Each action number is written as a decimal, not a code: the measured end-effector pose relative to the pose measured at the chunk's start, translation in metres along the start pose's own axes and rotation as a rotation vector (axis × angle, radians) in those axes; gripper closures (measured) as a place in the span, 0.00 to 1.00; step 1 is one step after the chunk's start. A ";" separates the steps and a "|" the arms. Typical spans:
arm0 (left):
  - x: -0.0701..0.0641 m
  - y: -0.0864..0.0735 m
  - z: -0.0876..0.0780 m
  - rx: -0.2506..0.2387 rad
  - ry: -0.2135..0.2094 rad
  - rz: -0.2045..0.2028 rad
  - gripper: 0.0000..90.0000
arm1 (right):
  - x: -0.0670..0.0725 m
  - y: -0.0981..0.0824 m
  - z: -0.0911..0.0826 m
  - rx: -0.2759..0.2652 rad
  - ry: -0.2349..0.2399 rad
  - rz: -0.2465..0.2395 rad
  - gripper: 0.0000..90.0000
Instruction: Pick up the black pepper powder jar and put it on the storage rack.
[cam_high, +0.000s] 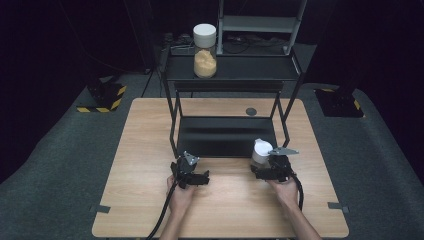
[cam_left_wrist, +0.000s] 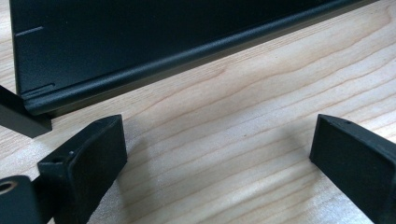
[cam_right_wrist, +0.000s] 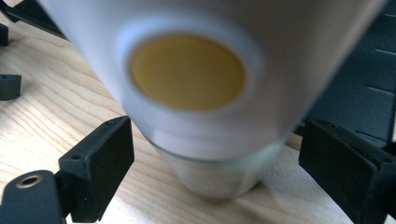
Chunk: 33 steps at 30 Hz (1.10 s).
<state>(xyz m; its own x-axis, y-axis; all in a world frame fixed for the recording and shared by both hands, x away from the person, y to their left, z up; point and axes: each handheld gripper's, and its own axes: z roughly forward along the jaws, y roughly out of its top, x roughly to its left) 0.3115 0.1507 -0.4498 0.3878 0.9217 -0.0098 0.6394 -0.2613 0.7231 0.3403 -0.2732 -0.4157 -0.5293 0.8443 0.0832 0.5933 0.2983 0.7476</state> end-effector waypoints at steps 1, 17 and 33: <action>0.000 0.000 0.000 0.000 0.000 0.000 0.04 | 0.002 0.001 0.001 0.003 -0.003 -0.002 0.12; 0.000 0.000 0.000 0.000 0.000 0.001 0.04 | 0.014 0.013 0.011 0.005 -0.044 -0.019 0.20; 0.000 0.000 0.000 0.000 0.000 0.000 0.04 | 0.019 0.011 0.013 -0.015 -0.072 -0.029 0.32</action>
<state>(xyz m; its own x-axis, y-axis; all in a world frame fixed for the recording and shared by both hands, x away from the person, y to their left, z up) 0.3116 0.1508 -0.4498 0.3880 0.9216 -0.0095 0.6392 -0.2617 0.7231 0.3451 -0.2480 -0.4146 -0.5012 0.8652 0.0139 0.5688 0.3173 0.7588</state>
